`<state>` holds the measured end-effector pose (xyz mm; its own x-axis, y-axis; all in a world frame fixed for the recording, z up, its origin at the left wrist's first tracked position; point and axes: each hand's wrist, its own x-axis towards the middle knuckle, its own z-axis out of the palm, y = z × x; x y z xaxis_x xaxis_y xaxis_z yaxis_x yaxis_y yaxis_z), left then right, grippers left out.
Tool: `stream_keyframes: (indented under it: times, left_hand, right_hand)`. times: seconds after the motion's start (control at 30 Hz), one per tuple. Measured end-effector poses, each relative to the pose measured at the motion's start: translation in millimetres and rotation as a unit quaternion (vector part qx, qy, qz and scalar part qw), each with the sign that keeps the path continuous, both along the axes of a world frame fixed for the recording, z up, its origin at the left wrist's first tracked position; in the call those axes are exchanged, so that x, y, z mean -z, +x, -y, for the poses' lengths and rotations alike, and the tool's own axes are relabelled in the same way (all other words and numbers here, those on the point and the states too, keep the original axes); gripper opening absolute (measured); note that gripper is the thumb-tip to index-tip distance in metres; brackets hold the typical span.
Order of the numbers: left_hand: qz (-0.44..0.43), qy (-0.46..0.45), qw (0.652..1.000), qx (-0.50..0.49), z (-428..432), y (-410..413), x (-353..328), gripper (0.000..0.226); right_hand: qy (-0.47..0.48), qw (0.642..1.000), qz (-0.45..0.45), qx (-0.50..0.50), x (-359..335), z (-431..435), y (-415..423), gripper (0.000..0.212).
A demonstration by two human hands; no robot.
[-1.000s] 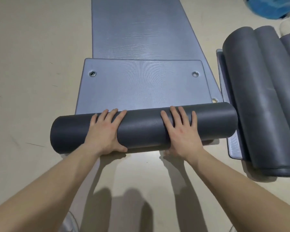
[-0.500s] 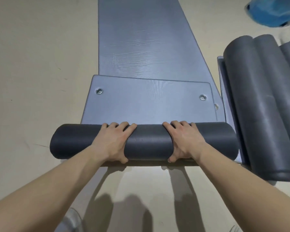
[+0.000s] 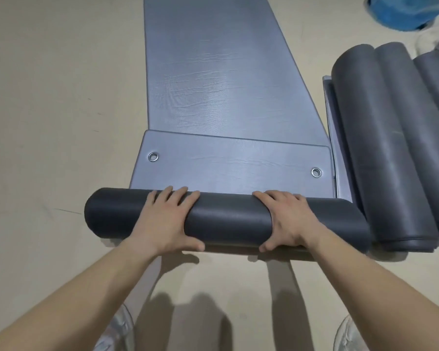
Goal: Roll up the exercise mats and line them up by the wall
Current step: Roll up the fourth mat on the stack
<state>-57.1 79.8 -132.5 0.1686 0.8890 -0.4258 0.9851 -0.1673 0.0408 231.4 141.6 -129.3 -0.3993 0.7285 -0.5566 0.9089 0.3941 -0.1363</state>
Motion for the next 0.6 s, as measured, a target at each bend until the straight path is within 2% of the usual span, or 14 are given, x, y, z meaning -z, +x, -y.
stream_keyframes:
  times: [0.07, 0.1, 0.2, 0.27, 0.37, 0.43, 0.5, 0.6]
  left_hand:
    - [-0.025, 0.028, 0.999, 0.002, 11, -2, 12, 0.143]
    - [-0.018, 0.040, 0.999, -0.003, 3, -2, 16, 0.143]
    - [0.041, 0.009, 0.999, -0.018, -51, -9, 15, 0.134]
    - [0.061, -0.037, 0.997, -0.011, -81, -14, 9, 0.134]
    - [0.072, 0.029, 0.997, -0.017, -81, -26, 18, 0.131]
    - [0.006, 0.079, 0.996, 0.031, -68, -30, 25, 0.140]
    - [-0.040, 0.086, 0.994, 0.063, -69, -33, 32, 0.148]
    - [-0.027, 0.096, 0.993, 0.057, -87, -31, 32, 0.142]
  right_hand:
    - [-0.017, 1.000, -0.005, -0.003, -4, -17, -2, 0.138]
    - [0.007, 1.000, -0.011, 0.003, -3, -19, -2, 0.137]
    - [0.166, 0.986, -0.015, 0.004, 13, 3, 6, 0.136]
    - [0.216, 0.976, 0.002, -0.028, 27, 12, 10, 0.143]
    - [0.209, 0.978, 0.004, -0.016, 27, -23, 6, 0.145]
    - [0.177, 0.984, 0.010, -0.029, 17, -57, 2, 0.144]
    - [0.154, 0.987, 0.013, -0.038, 15, -73, 3, 0.145]
    - [0.180, 0.980, 0.051, -0.068, 24, -69, 3, 0.152]
